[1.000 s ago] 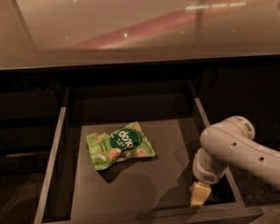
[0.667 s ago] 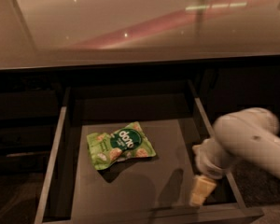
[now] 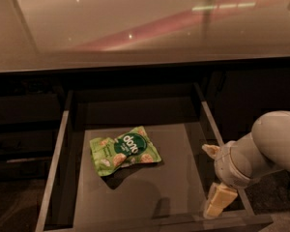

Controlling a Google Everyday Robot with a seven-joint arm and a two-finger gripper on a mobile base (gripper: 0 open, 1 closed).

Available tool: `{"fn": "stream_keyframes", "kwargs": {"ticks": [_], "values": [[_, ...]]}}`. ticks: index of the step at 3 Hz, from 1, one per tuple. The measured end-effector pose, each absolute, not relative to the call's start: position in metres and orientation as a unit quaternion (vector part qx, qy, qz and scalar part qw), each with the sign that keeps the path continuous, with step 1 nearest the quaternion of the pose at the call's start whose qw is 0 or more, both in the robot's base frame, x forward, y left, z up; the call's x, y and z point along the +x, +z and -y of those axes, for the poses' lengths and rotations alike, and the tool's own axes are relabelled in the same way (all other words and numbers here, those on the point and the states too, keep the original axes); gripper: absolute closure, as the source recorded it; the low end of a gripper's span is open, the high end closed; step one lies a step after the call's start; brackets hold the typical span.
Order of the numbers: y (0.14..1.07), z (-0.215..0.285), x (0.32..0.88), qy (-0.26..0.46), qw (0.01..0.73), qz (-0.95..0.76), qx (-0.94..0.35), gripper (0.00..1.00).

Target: Open top drawer

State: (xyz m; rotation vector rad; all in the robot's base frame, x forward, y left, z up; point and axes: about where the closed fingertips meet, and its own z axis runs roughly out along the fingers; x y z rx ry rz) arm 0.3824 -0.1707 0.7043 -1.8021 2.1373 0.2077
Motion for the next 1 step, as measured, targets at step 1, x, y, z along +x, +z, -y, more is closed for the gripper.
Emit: {"fn": "stream_keyframes", "kwargs": {"ticks": [1], "values": [[0.7041, 0.1706, 0.3827, 0.073, 0.168, -0.751, -0.634, 0.0]]}}
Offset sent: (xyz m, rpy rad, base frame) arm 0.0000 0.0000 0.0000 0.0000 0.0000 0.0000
